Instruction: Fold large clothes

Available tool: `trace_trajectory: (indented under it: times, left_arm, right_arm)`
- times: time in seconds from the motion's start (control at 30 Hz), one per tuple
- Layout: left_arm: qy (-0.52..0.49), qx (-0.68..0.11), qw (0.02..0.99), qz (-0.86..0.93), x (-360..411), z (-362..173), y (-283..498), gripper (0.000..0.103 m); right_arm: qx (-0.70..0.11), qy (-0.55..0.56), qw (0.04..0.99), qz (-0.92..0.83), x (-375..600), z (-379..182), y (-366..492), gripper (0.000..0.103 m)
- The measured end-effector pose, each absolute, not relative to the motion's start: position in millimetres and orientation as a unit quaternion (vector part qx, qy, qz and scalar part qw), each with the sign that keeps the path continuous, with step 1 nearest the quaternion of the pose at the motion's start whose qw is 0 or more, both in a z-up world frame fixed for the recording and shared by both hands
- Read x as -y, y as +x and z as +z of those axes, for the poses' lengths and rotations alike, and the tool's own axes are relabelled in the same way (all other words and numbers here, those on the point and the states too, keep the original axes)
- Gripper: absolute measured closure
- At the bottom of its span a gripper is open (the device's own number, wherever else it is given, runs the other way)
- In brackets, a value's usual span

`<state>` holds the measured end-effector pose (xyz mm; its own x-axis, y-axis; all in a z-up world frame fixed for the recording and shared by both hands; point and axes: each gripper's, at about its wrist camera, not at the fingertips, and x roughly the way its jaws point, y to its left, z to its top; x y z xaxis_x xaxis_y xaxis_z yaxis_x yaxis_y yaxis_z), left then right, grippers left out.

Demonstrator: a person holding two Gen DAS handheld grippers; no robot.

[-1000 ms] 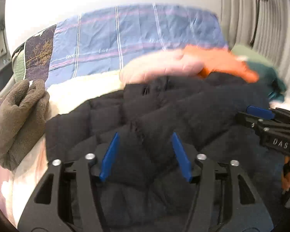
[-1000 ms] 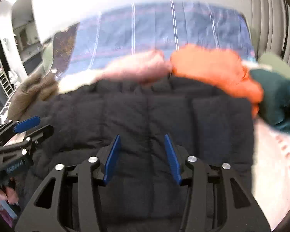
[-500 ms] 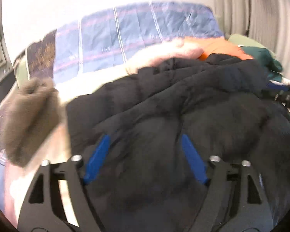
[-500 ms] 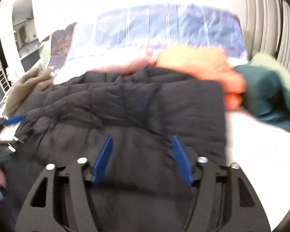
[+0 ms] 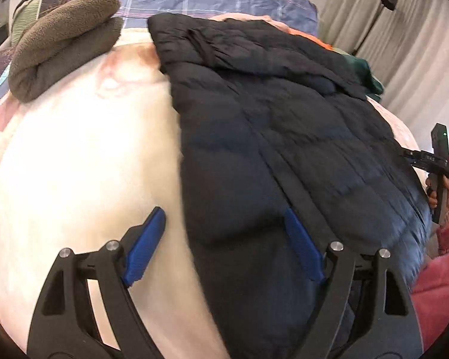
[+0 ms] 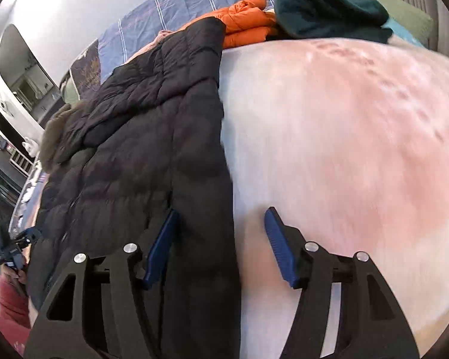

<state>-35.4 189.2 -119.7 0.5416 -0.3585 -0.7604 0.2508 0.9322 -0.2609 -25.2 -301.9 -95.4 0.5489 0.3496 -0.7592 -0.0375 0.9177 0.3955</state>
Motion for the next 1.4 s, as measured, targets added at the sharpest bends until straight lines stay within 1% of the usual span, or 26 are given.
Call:
trace_trajectory:
  times: [0.13, 0.27, 0.43, 0.47, 0.5, 0.53, 0.57, 0.6, 0.63, 0.67, 0.77, 0.9, 1.1, 1.23, 1.3, 1.4]
  left_arm:
    - [-0.051, -0.445, 0.874, -0.189, -179.1, -116.5, -56.6, 0.022]
    - [-0.073, -0.439, 0.874, -0.196, -178.3, -114.2, -78.2, 0.034]
    - [-0.101, -0.44, 0.871, -0.194, -175.2, -112.3, -102.2, 0.044]
    - [-0.104, -0.439, 0.87, -0.198, -174.3, -110.8, -104.5, 0.053]
    - [-0.112, -0.436, 0.869, -0.205, -173.7, -109.1, -106.1, 0.06]
    - [-0.12, -0.433, 0.87, -0.205, -173.7, -108.1, -105.5, 0.065]
    - [-0.13, -0.434, 0.869, -0.199, -174.6, -108.6, -101.7, 0.083]
    - [-0.141, -0.437, 0.867, -0.195, -175.9, -109.7, -98.8, 0.091]
    - [-0.161, -0.438, 0.864, -0.189, -178.9, -108.9, -95.6, 0.094]
    - [-0.167, -0.435, 0.865, -0.186, -179.9, -106.5, -95.8, 0.096]
    - [-0.149, -0.4, 0.886, -0.181, -175.5, -81.2, -104.8, 0.098]
    - [-0.12, -0.323, 0.918, -0.195, -168.6, -23.1, -126.5, 0.098]
    - [-0.096, -0.223, 0.951, -0.194, -170.8, 46.8, -174.8, 0.098]
    - [-0.08, -0.184, 0.962, -0.186, -169.6, 74.9, -200.0, 0.097]
    - [-0.068, -0.175, 0.966, -0.179, -166.4, 83.3, -198.6, 0.097]
    - [-0.068, -0.179, 0.967, -0.168, -166.9, 87.1, -178.6, 0.097]
  right_arm:
    - [-0.463, 0.19, 0.856, 0.13, 303.7, -96.6, -63.6, 0.041]
    - [-0.459, 0.222, 0.846, 0.158, 303.6, -95.6, -96.7, 0.041]
    - [-0.442, 0.255, 0.841, 0.182, 297.9, -96.1, -125.8, 0.041]
    - [-0.437, 0.261, 0.841, 0.184, 298.3, -94.6, -129.2, 0.042]
    - [-0.433, 0.265, 0.841, 0.187, 298.8, -92.9, -130.2, 0.046]
    - [-0.428, 0.27, 0.841, 0.191, 298.9, -91.8, -131.0, 0.058]
    - [-0.423, 0.278, 0.84, 0.195, 299.7, -90.7, -129.7, 0.067]
    - [-0.418, 0.285, 0.84, 0.194, 300.0, -89.5, -128.0, 0.089]
    - [-0.414, 0.29, 0.841, 0.191, 300.0, -87.6, -124.9, 0.094]
    - [-0.406, 0.295, 0.844, 0.189, 300.8, -83.1, -123.5, 0.095]
    - [-0.373, 0.306, 0.854, 0.195, 303.2, -63.2, -125.9, 0.097]
    - [-0.322, 0.33, 0.86, 0.22, 308.4, -30.1, -131.8, 0.099]
    - [-0.232, 0.309, 0.89, 0.241, 314.0, 38.5, -172.4, 0.099]
    - [-0.19, 0.293, 0.907, 0.238, 316.4, 71.2, -198.6, 0.099]
    - [-0.174, 0.278, 0.915, 0.236, 315.3, 85.2, -202.9, 0.099]
    - [-0.165, 0.259, 0.926, 0.221, 314.0, 94.5, -187.5, 0.099]
